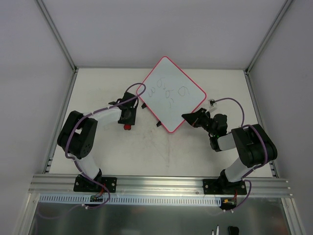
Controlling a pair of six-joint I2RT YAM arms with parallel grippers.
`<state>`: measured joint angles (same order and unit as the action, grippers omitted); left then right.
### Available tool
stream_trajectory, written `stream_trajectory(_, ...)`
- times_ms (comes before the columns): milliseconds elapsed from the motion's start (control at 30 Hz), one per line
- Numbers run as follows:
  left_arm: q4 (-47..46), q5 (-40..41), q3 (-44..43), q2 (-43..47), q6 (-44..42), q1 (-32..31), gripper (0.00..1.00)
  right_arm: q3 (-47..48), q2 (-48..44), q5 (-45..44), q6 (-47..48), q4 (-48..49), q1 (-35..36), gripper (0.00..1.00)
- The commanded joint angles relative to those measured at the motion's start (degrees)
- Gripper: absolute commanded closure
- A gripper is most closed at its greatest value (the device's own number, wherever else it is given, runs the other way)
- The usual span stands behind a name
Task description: Erase the whiteboard
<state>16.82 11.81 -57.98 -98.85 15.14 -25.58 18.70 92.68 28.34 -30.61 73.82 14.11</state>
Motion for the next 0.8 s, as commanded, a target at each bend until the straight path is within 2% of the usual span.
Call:
stream_trajectory(0,1.0,1.5,-1.8,-0.4,-1.5,-0.6,0.59,1.6,0.0,1.8,1.7,13.9,-0.2,1.0)
stream_trajectory(333,1.0,1.8,-1.1,0.5,-1.3,-0.5,0.68,1.7,0.1,1.9,1.6,13.9,-0.3,1.0)
stream_trajectory(533,0.8,3.5,-0.4,5.2,0.3,-0.5,0.74,1.6,0.0,2.0,1.5,13.9,-0.3,1.0)
stream_trajectory(767,-1.9,1.9,0.2,10.2,1.0,-0.4,0.74,1.9,0.1,2.2,1.4,13.9,-0.3,1.0)
